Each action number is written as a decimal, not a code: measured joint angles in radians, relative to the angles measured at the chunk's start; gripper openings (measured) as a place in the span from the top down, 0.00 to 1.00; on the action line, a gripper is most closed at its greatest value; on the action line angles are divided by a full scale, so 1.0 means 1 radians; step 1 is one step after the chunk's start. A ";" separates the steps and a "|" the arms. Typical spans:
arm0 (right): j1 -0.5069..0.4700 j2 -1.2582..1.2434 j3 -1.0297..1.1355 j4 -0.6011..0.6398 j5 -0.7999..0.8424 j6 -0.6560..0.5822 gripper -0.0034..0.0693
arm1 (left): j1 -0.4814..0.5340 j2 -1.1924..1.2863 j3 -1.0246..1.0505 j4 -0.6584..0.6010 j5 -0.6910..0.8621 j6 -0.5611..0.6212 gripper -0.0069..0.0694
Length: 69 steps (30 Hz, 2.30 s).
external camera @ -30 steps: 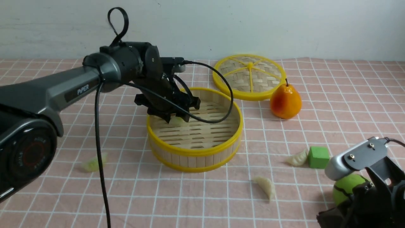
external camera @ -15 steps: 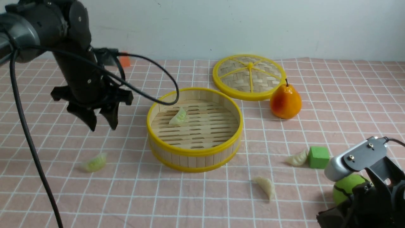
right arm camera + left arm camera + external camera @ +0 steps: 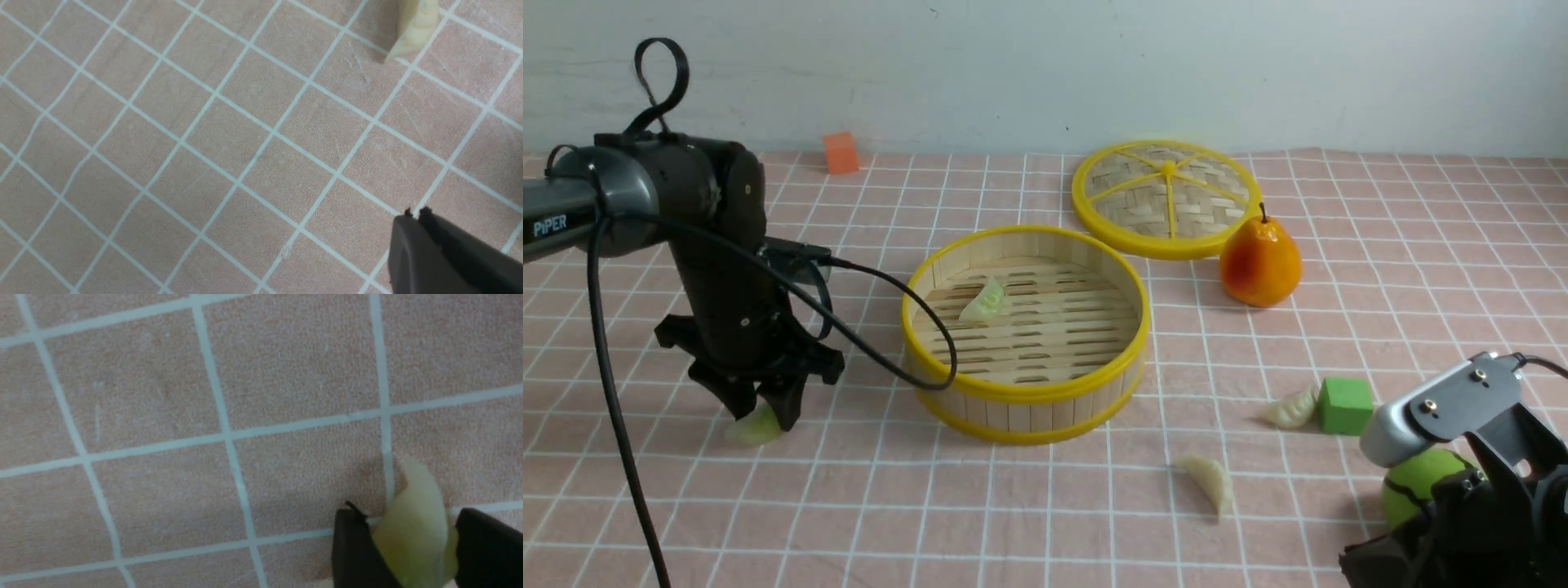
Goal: Put the dumplings into the steamer on the table with the pink tablecloth.
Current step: 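Reach for and grasp a dumpling on the table with the left gripper, then place the dumpling into the bamboo steamer basket with the left gripper, then reach for and grasp a dumpling lying on the table beside the steamer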
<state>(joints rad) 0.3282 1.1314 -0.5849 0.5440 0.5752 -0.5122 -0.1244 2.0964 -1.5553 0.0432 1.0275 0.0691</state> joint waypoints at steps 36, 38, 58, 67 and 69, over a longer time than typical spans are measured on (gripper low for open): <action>0.000 0.083 -0.083 0.037 0.083 0.015 0.85 | -0.327 -0.030 -0.189 -0.085 -0.150 -0.218 0.35; 0.000 0.128 -0.171 0.011 0.093 0.054 0.78 | -0.327 -0.125 -0.194 -0.085 -0.119 -0.219 0.37; -0.145 0.788 -0.707 -0.176 0.080 0.497 0.29 | -0.327 -1.293 0.670 -0.043 -0.275 -0.301 0.93; -0.145 0.832 -0.716 -0.286 0.050 0.611 0.29 | -0.327 -1.421 0.926 0.105 -0.262 -0.359 0.93; -0.145 0.834 -0.716 -0.285 0.036 0.613 0.30 | -0.327 -1.421 0.938 0.113 -0.290 -0.360 0.93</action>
<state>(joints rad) 0.1828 1.9659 -1.3010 0.2592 0.6114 0.1012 -0.4514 0.6754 -0.6175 0.1563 0.7377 -0.2904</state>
